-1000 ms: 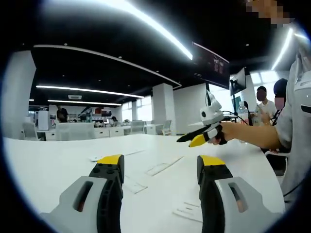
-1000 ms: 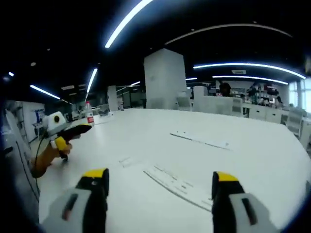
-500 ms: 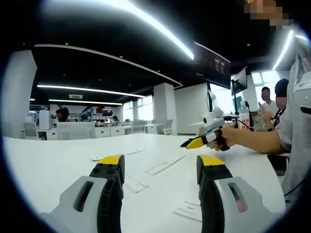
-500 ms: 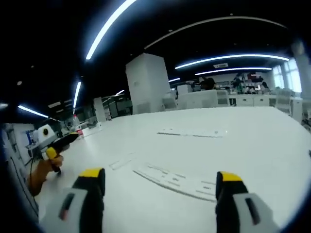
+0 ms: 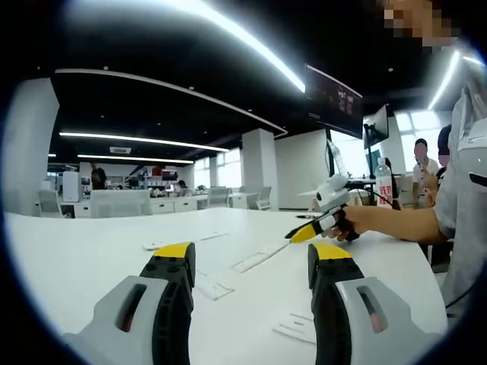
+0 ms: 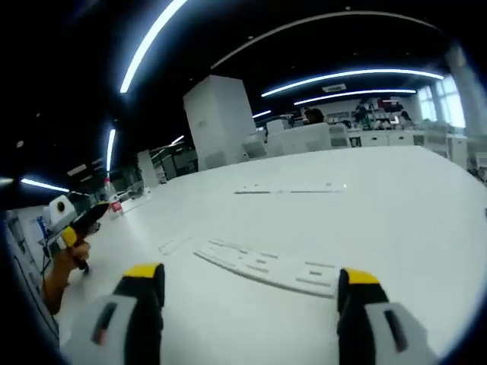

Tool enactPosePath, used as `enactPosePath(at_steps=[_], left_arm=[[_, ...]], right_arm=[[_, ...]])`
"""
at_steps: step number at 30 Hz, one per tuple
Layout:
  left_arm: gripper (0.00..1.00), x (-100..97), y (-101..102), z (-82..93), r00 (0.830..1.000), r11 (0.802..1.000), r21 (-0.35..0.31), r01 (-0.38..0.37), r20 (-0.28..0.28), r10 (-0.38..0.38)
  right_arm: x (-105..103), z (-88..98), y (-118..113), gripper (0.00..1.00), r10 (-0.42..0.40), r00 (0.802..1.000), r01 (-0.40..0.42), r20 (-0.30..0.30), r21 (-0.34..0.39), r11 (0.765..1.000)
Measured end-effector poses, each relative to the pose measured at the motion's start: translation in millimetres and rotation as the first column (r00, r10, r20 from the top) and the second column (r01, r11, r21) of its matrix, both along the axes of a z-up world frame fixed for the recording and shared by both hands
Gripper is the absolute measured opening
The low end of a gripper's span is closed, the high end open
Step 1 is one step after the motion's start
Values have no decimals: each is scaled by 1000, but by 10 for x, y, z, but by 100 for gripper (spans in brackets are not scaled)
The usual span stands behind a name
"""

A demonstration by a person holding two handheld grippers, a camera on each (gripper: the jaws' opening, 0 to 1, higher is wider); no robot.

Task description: Locate the socket holder cover, grip the socket holder cover, clip it into the socket holder slot.

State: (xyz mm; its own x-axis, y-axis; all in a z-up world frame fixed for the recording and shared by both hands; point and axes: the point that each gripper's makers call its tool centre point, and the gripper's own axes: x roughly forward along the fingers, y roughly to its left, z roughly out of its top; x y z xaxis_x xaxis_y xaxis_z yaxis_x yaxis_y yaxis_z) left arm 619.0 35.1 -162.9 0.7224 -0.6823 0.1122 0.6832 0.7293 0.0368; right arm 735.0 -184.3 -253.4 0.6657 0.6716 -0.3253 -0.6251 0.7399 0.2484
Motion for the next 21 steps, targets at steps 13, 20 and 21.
enactPosePath(at_steps=[13, 20, 21], left_arm=[[60, 7, -17, -21, 1000, 1000, 1, 5, -11, -5], [60, 6, -14, -21, 1000, 1000, 1, 6, -11, -6], [60, 4, -14, -24, 1000, 1000, 2, 5, -12, -5]], right_arm=[[30, -21, -56, 94, -8, 1000, 8, 1, -18, 1000], [-73, -54, 11, 94, 0, 1000, 0, 0, -39, 999], [-80, -55, 14, 94, 1, 1000, -1, 0, -39, 999]])
